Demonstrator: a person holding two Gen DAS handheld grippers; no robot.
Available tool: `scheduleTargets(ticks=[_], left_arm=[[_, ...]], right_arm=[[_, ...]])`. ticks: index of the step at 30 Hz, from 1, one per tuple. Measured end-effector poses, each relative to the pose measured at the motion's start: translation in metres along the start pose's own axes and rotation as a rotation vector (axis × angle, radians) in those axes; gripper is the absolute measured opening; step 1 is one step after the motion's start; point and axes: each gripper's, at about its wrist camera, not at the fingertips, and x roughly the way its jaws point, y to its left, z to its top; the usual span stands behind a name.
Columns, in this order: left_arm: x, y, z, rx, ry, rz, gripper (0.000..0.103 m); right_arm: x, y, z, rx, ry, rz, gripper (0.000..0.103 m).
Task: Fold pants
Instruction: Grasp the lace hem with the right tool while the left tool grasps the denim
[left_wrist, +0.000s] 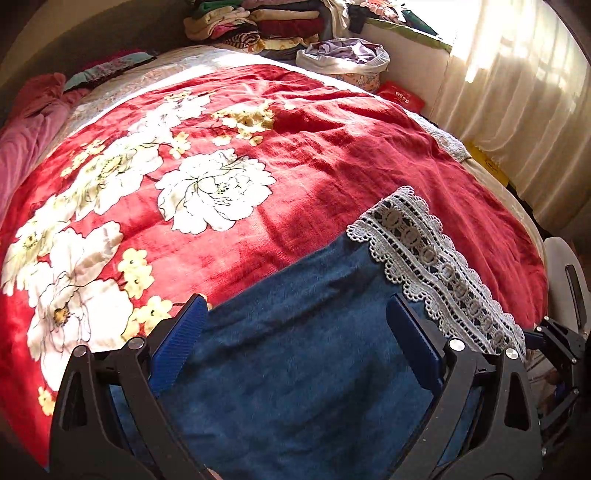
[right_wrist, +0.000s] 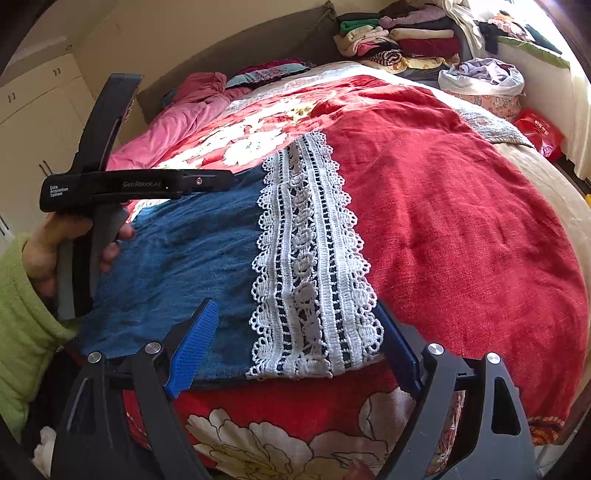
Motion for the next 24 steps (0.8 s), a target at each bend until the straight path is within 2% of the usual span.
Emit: scheduleTargets(ticks=[3,6,8,10,11,12,15,20,21,22,24], left_arm=[[0.014,0.0,0.007,0.026,0.008,-0.02,0.09],[0.029,0.002,0.014,0.039,0.051,-0.074,0.077],[0.036,0.002,0.015,0.046,0.072,-0.112,0.069],[0.036,-0.002,0.017,0.065,0.075,-0.154,0.055],[0.035,-0.004,0.017,0.071,0.077,-0.176,0.042],[0.034,-0.006,0.017,0.074,0.08,-0.199,0.032],[0.035,-0.011,0.015,0.104,0.081,-0.195,0.03],[0.041,-0.007,0.012,0.083,0.068,-0.203,0.032],[0.04,-0.008,0.011,0.078,0.061,-0.2,0.031],[0.039,-0.009,0.01,0.078,0.057,-0.193,0.03],[0.034,-0.013,0.009,0.075,0.041,-0.181,0.015]], right_arm=[[0.005,-0.001,0.0,0.0,-0.003,0.002,0.084],[0.01,-0.002,0.002,0.003,0.0,0.004,0.084],[0.012,0.001,0.004,-0.01,0.017,-0.022,0.076],[0.01,0.001,0.007,-0.009,0.013,-0.021,0.061],[0.009,0.0,0.009,0.001,0.013,0.001,0.051],[0.009,0.0,0.01,0.008,0.016,0.035,0.049],[0.017,0.004,0.012,0.004,0.024,0.05,0.05],[0.026,0.007,0.014,0.008,0.017,0.048,0.05],[0.025,0.008,0.015,0.005,0.014,0.053,0.046],[0.024,0.009,0.015,0.006,0.013,0.067,0.037],[0.022,0.011,0.016,0.0,0.011,0.095,0.03]])
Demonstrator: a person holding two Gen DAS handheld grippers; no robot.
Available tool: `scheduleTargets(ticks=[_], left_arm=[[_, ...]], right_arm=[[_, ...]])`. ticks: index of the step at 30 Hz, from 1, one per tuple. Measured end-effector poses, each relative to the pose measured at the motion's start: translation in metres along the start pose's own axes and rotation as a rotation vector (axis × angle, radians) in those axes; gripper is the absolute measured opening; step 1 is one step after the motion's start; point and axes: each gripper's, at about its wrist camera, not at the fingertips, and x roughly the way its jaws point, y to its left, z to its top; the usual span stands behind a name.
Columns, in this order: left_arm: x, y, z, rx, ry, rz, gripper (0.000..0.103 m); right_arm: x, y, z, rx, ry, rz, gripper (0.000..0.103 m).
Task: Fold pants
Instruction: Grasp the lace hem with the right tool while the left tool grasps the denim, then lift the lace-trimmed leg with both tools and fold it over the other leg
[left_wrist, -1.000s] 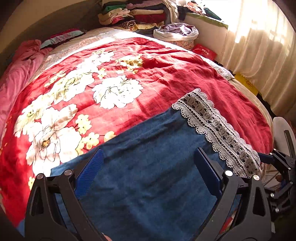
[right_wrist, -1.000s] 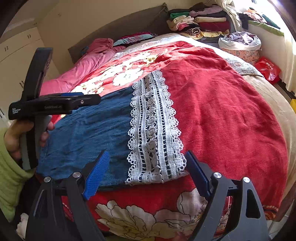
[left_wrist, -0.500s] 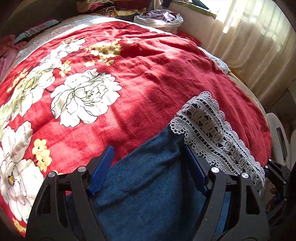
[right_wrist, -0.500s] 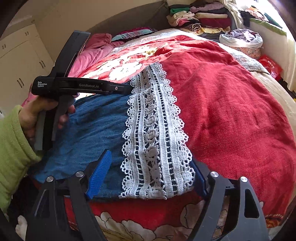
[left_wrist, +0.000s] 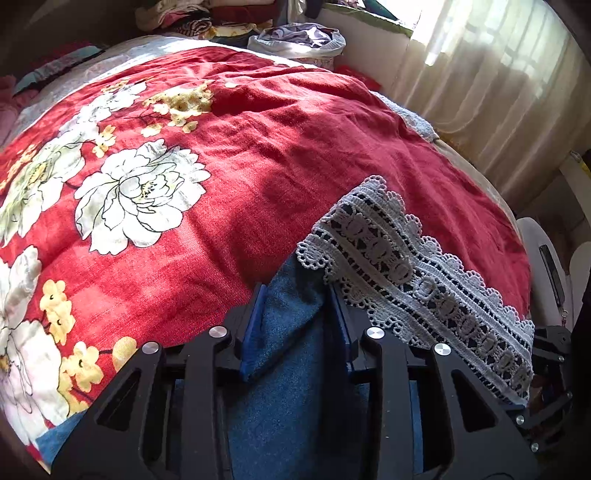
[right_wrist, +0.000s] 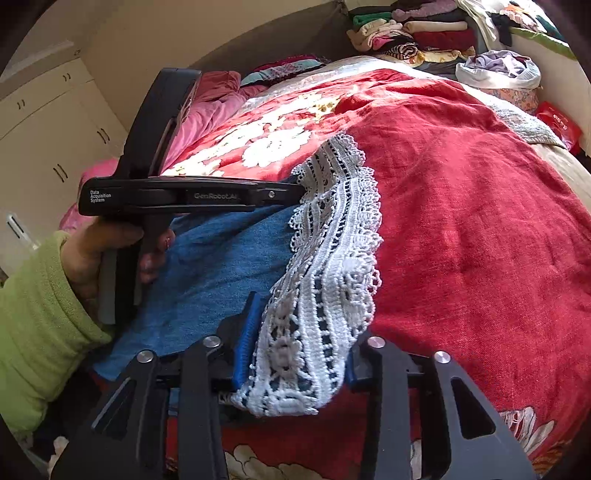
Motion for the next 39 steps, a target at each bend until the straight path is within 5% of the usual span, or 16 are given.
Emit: scheduleTargets(ticks=[4,10,18,22,26,32,39], left_arm=[[-0.007,-0.001,-0.003,-0.023,-0.035,-0.003,0.008],[-0.045,0.019,-0.013,-0.144,-0.127,-0.113,0.004],[-0.109,0.066,-0.057,-0.281,-0.232,-0.081,0.005],[-0.122,0.107,-0.096,-0.463,-0.215,-0.012,0.018],[-0.157,0.145,-0.144,-0.671,-0.289,-0.055,0.03],[-0.202,0.159,-0.193,-0.794,-0.386,-0.076,0.054],[-0.19,0.154,-0.204,-0.819,-0.362,-0.105,0.055]], right_arm=[[-0.004,0.011,0.004,-0.027,-0.015,0.003,0.027],[-0.014,0.052,0.014,-0.134,-0.047,0.031,0.026],[-0.007,0.132,0.016,-0.31,-0.042,0.115,0.025],[0.025,0.162,0.002,-0.355,0.033,0.126,0.025],[0.05,0.182,-0.02,-0.385,0.112,0.114,0.026],[0.059,0.219,-0.038,-0.532,0.136,0.08,0.03],[0.053,0.244,-0.059,-0.663,0.102,0.063,0.05]])
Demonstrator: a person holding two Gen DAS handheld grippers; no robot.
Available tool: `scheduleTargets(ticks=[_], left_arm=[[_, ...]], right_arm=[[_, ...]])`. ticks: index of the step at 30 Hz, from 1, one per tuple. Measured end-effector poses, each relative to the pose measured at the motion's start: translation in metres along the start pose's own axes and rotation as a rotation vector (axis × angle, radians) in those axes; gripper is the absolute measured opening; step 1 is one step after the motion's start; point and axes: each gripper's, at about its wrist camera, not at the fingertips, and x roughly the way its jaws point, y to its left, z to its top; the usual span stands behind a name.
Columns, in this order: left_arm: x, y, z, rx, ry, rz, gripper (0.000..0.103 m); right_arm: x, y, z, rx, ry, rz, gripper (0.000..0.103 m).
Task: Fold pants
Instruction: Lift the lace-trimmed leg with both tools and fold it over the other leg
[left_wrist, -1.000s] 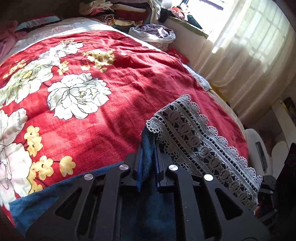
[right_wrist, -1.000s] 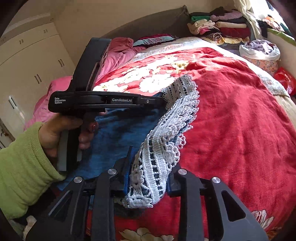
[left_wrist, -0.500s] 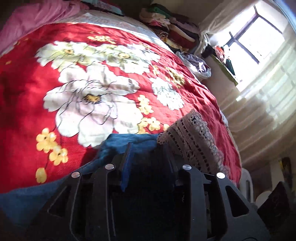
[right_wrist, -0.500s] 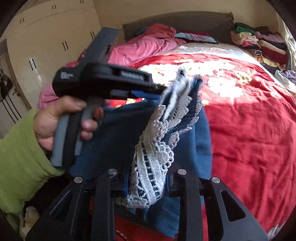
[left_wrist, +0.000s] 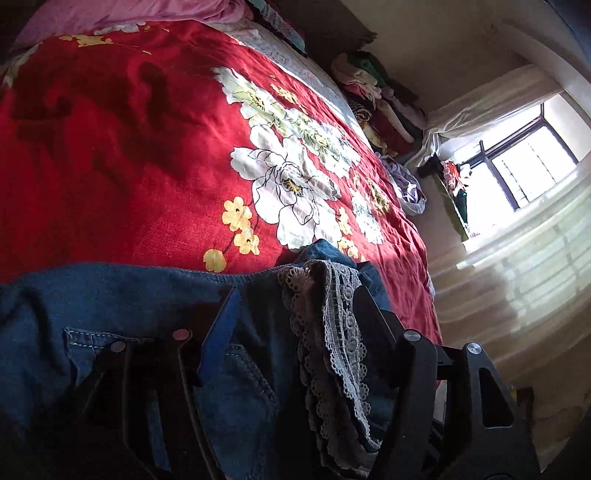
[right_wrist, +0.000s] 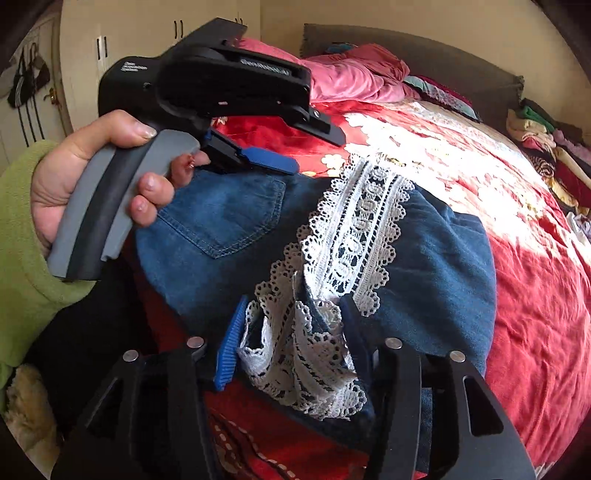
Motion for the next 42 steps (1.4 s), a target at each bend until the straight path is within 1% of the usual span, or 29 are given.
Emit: scheduleTargets(ticks=[3,5,6,8,11,14,16,19,21,22,23,24,26,27,28,29,31,32,34,36,38,40,42], left_arm=[[0.006,-0.005,-0.001,0.018,0.015,0.001,0.057],[0.013,-0.007,0.0,0.031,0.032,0.023,0.058],[0.017,-0.007,0.0,0.035,0.04,0.032,0.058],[0.024,-0.008,0.0,0.042,0.055,0.051,0.059],[0.033,-0.011,0.002,0.074,0.082,0.073,0.059],[0.043,-0.019,0.003,0.115,0.105,0.109,0.058],[0.049,-0.024,0.004,0.139,0.114,0.125,0.057],[0.056,-0.027,0.007,0.149,0.122,0.143,0.053],[0.06,-0.026,0.01,0.145,0.122,0.151,0.045],[0.061,-0.026,0.012,0.141,0.124,0.151,0.042],[0.062,-0.025,0.012,0.139,0.126,0.154,0.036],[0.062,-0.025,0.012,0.142,0.127,0.16,0.028],[0.063,-0.027,0.011,0.157,0.124,0.175,0.024],[0.062,-0.027,0.011,0.164,0.122,0.18,0.022],[0.062,-0.028,0.01,0.171,0.119,0.182,0.022],[0.061,-0.029,0.01,0.174,0.116,0.182,0.019],[0.056,-0.031,0.01,0.182,0.106,0.176,0.016],[0.054,-0.033,0.01,0.184,0.101,0.169,0.014],[0.044,-0.037,0.012,0.186,0.082,0.146,0.013],[0.036,-0.039,0.014,0.191,0.065,0.133,0.013],[0.034,-0.037,0.014,0.19,0.057,0.142,0.013],[0.038,-0.031,0.013,0.187,0.065,0.16,0.013],[0.045,-0.026,0.009,0.188,0.074,0.175,0.014]], right_arm=[[-0.011,-0.005,-0.002,0.018,-0.007,0.001,0.05],[-0.02,-0.008,-0.006,0.028,-0.015,0.007,0.052],[-0.024,-0.008,-0.009,0.026,-0.015,0.008,0.055],[-0.03,-0.007,-0.014,0.026,-0.011,0.006,0.056],[-0.032,-0.009,-0.018,0.033,0.003,0.026,0.056],[-0.025,-0.008,-0.023,0.019,0.025,0.009,0.056],[-0.025,-0.007,-0.025,0.02,0.022,0.008,0.056],[-0.032,-0.001,-0.027,0.0,-0.005,0.02,0.056],[-0.034,0.005,-0.028,-0.032,-0.025,0.027,0.056],[-0.035,0.009,-0.028,-0.045,-0.029,0.027,0.056],[-0.033,0.012,-0.027,-0.057,-0.025,0.024,0.056],[-0.032,0.017,-0.028,-0.069,-0.017,0.016,0.056],[-0.022,0.021,-0.027,-0.088,0.019,0.003,0.055],[-0.018,0.022,-0.028,-0.094,0.037,-0.002,0.051],[-0.015,0.023,-0.028,-0.097,0.046,-0.01,0.043],[-0.011,0.021,-0.029,-0.096,0.053,-0.012,0.039],[-0.01,0.016,-0.029,-0.067,0.051,0.013,0.021],[-0.013,0.012,-0.027,-0.034,0.048,0.049,0.016],[-0.023,0.007,-0.023,-0.002,0.022,0.098,0.016],[-0.029,0.009,-0.02,-0.01,-0.003,0.129,0.016],[-0.025,0.013,-0.019,-0.016,0.008,0.146,0.016],[-0.015,0.016,-0.02,-0.029,0.033,0.141,0.016],[-0.006,0.017,-0.022,-0.04,0.056,0.136,0.019]])
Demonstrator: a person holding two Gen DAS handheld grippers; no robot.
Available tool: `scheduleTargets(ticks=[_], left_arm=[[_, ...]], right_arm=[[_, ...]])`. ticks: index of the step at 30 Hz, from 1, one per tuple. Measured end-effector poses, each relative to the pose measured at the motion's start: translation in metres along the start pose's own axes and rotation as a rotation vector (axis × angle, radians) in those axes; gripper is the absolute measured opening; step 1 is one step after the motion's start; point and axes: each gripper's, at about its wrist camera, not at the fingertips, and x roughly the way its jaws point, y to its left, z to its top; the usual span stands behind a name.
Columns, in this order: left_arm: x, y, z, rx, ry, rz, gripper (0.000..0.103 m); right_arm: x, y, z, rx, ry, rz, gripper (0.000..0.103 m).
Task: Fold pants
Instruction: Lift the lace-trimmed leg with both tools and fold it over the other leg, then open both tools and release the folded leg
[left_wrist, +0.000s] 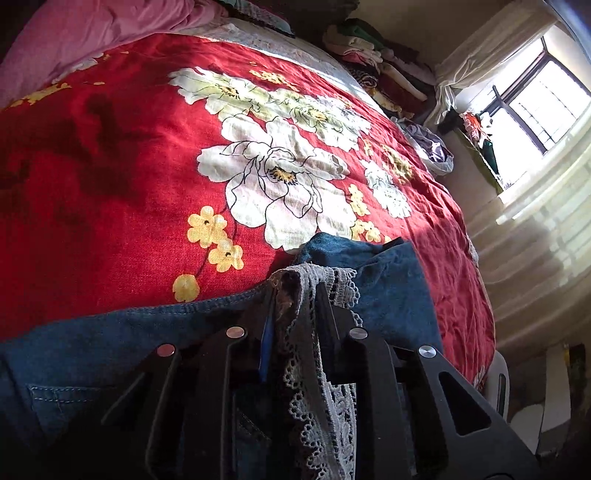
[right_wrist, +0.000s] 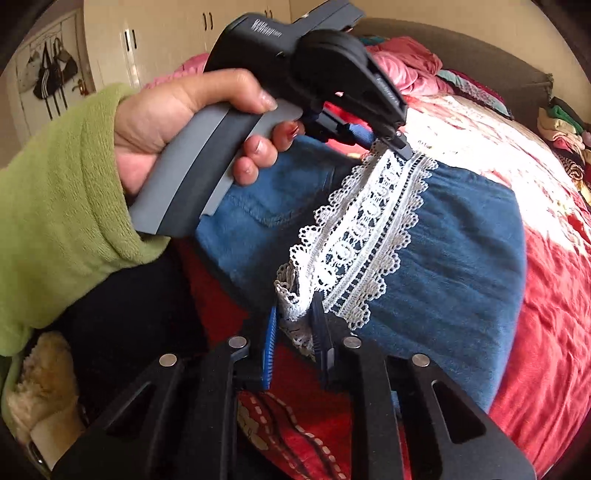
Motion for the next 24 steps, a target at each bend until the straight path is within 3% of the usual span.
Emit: scheduleTargets(ticks=[3,7,12,16,24], left_arm=[[0.008,0.004,-0.003,-0.004,0.007,0.009,0.02],[0.008,0.006,-0.003,-0.004,-0.002,0.013,0.025],[-0.012,0.0,-0.005,0.021,-0.063,0.036,0.035],[-0.035,-0.007,-0.01,0.032,-0.105,0.033,0.04],[-0.059,-0.034,-0.053,0.13,-0.114,0.065,0.053]], right_arm=[[0.003,0.001,-0.001,0.002,0.007,0.006,0.024],[0.001,0.001,0.001,0.008,-0.001,0.039,0.039],[-0.022,-0.004,0.002,0.027,-0.067,0.084,0.043],[-0.044,-0.021,0.001,0.055,-0.127,0.036,0.043],[-0.053,-0.067,-0.011,0.188,-0.112,-0.126,0.043]])
